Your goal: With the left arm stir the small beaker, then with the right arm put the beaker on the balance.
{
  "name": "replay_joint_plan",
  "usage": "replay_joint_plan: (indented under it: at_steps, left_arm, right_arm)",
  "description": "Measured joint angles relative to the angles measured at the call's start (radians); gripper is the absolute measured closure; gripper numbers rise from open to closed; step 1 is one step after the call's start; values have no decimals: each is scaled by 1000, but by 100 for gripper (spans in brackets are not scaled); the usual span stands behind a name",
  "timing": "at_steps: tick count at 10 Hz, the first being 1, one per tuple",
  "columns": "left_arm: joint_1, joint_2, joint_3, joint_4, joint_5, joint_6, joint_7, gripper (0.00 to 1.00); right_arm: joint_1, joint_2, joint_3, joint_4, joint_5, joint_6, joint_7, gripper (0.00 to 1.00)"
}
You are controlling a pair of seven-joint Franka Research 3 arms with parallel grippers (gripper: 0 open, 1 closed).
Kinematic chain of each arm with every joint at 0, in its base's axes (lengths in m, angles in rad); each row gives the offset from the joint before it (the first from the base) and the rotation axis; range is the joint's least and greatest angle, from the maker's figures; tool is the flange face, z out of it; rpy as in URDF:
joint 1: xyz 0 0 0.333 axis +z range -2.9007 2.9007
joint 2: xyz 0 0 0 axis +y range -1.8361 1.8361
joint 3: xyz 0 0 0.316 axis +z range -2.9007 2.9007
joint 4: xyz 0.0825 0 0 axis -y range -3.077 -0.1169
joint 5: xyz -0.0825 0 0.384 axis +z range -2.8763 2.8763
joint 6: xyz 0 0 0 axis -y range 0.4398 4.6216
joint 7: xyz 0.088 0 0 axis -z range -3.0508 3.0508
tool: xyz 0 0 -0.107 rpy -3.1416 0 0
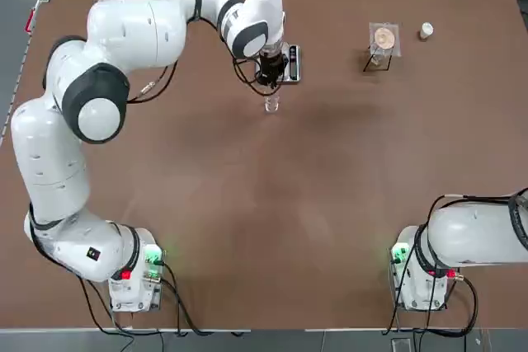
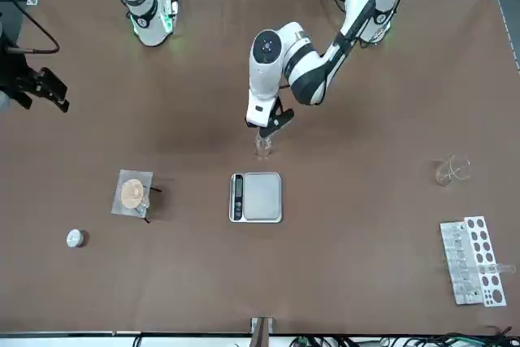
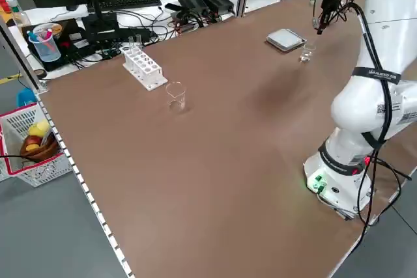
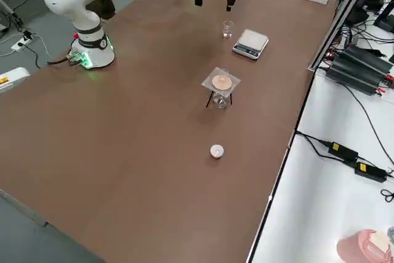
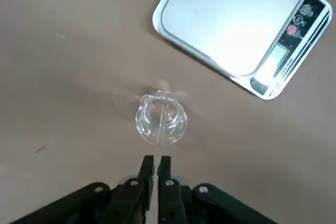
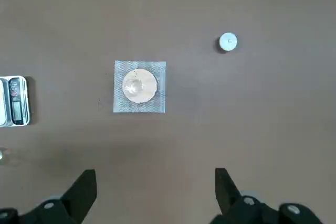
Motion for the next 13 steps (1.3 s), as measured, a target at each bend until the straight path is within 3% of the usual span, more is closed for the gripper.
replay_joint_plan:
  at_steps: [13]
  left_arm:
    - [0, -44, -12, 46, -49, -108, -2, 93]
  right_arm:
    - [0, 0, 0, 0, 0, -1, -1, 0]
